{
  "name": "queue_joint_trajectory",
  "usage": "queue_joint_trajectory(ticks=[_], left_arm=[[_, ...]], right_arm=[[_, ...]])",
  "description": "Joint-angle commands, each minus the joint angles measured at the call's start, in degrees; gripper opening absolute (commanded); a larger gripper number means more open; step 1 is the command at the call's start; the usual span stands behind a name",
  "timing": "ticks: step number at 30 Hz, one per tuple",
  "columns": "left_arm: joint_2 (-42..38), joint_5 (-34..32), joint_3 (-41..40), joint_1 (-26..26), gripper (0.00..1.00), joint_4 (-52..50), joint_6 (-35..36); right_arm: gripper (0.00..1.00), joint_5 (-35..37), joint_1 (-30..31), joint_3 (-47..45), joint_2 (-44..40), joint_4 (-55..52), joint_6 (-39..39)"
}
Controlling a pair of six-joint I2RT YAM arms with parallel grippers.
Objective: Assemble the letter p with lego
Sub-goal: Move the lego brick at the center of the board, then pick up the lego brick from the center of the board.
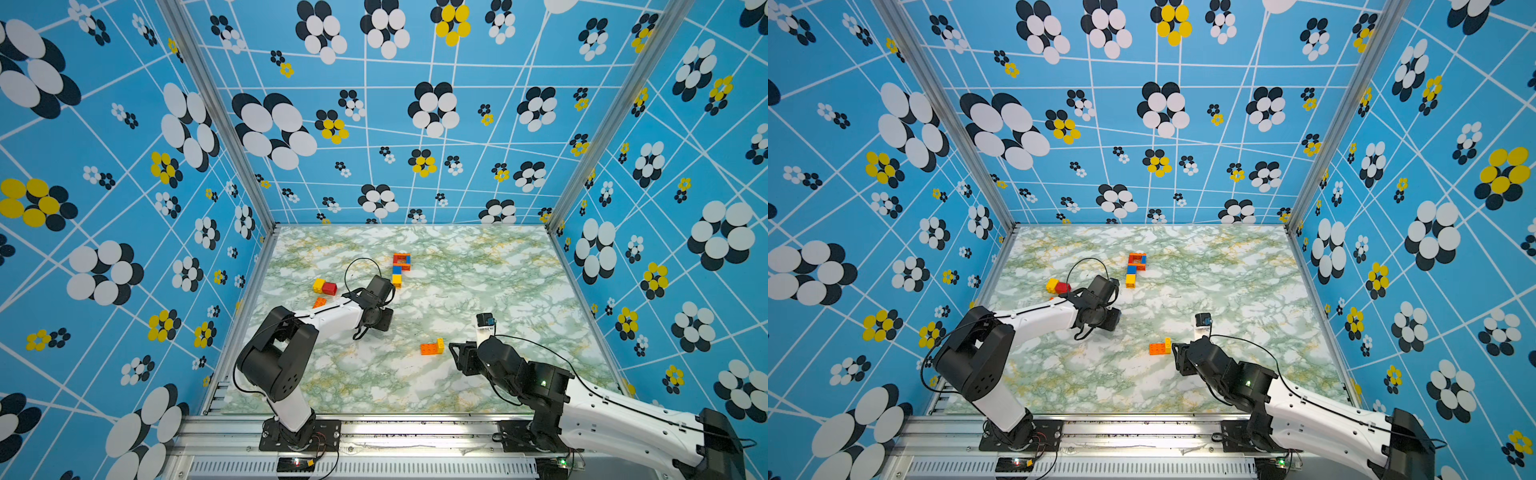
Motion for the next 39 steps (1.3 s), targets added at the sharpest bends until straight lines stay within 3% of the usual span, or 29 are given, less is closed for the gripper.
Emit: queue_joint_trajectory(ticks=[1, 12, 17, 28, 34, 39], left_arm=[[-0.78, -1.52, -1.22, -2.06, 0.45, -1.51, -1.01], [1.53, -4.18, -1.42, -3.73, 0.61, -0.05, -0.78], [3.10, -4.19, -0.23, -3.64, 0.63, 0.12, 0.21], [2.32, -1.58, -1.62, -3.73, 0.38, 1.51, 1.36], [-4.52, -3.11, -4.63, -7.00, 0.36, 3.23, 6.14], [-14.33, -2.00, -10.53, -11.97, 0.35, 10.90, 12.88]], right_arm=[[0.58, -0.65, -0.43, 1.45, -0.01, 0.57, 0.61], [0.58, -0.23, -0.56, 1.35, -0.70, 0.05, 0.52], [0.58, -0.16, -0.61, 1.12, -0.82, 0.20, 0.86], [0.58, 0.01, -0.69, 0.97, -2.09, -0.95, 1.43], [0.58, -1.54, -1.00, 1.68, -2.33, -1.38, 1.52], [0.57, -8.74, -2.88, 3.76, -1.85, -2.32, -0.28]])
